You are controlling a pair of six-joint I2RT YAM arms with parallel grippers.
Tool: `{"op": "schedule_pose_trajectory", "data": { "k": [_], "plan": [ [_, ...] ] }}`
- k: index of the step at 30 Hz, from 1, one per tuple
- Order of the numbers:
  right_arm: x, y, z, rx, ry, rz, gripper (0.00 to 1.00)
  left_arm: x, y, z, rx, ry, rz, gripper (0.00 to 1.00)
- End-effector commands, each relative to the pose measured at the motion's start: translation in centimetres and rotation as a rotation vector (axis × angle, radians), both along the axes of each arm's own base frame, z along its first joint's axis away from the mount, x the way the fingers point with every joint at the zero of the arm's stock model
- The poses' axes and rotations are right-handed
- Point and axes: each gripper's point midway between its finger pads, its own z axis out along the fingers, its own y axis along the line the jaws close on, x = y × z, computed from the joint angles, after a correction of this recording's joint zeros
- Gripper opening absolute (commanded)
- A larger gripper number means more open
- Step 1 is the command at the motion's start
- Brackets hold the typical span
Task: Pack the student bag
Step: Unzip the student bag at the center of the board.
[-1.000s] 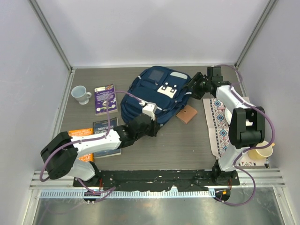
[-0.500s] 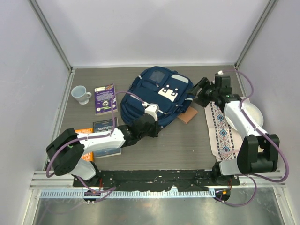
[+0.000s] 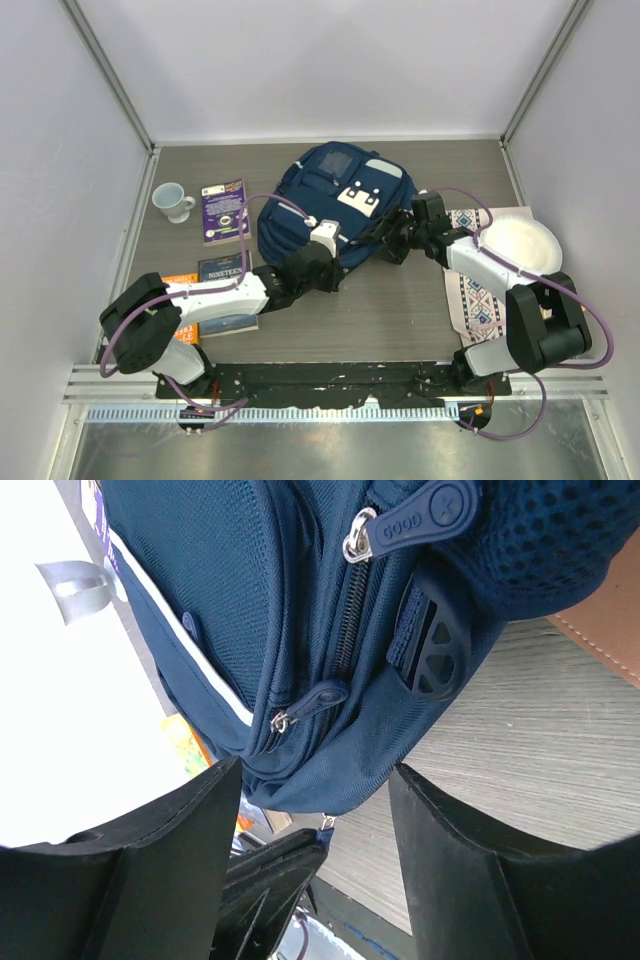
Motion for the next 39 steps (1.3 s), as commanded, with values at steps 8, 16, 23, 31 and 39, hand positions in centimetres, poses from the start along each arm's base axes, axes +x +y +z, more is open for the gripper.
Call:
{"op": "schedule_pose_trajectory", "data": {
  "k": [8, 16, 23, 31, 39],
  "plan": [
    [1.5, 0.8, -2.1, 0.004, -0.017, -0.046, 0.61, 0.0, -1.3, 1.8, -0.058, -0.011, -0.013, 0.0],
    [2.5, 1.0, -3.1, 0.003, -0.037, -0.05, 0.28, -0.2, -1.3, 0.3, -0.042, 0.016, -0.014, 0.0],
    [2.5, 1.2, -2.6, 0.009, -0.053, -0.039, 0.13, 0.1, -2.5, -2.6, -0.051, 0.054, -0.008, 0.02],
    [1.6, 1.1, -3.1, 0.007, -0.042, -0.025, 0.13, 1.4, -3.3, -4.9, -0.06, 0.076, 0.071, 0.07],
    [1.0, 1.2, -3.3, 0.008, -0.034, -0.006, 0.12, 2.0, -2.8, -6.0, -0.071, 0.08, 0.138, 0.24]
  ]
}}
